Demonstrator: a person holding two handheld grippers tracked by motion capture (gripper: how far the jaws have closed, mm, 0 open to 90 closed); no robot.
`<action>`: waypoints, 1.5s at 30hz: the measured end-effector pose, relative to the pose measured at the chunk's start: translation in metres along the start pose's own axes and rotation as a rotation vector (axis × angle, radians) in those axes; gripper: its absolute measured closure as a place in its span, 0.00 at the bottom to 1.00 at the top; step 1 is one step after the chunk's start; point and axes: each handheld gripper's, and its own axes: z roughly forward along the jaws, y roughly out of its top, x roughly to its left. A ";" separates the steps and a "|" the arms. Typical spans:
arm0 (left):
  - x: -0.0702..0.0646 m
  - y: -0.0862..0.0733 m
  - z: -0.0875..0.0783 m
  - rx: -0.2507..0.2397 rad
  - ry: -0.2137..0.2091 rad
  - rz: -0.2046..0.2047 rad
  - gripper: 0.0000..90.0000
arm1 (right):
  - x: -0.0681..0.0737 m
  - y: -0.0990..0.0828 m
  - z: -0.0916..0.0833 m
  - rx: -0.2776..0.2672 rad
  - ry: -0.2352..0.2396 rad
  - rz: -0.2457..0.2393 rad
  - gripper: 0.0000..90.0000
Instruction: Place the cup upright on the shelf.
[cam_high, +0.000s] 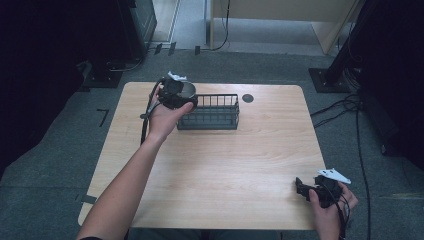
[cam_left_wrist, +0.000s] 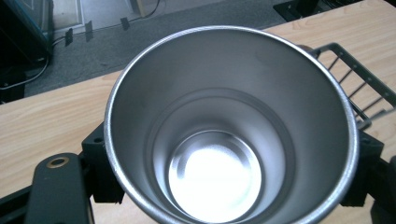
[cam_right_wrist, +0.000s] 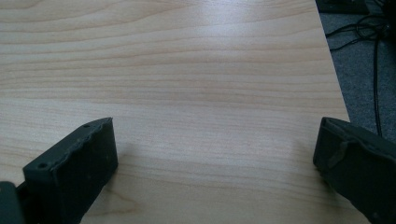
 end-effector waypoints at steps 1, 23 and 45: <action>0.001 0.003 0.004 -0.004 0.006 0.003 0.21 | 0.000 0.000 0.000 0.000 0.000 0.000 0.00; 0.004 -0.002 0.047 0.038 0.017 0.009 0.21 | 0.000 0.000 0.000 0.000 0.000 0.000 0.00; 0.003 -0.020 0.071 0.126 -0.001 0.018 0.21 | 0.000 0.000 0.000 0.000 0.000 0.001 0.00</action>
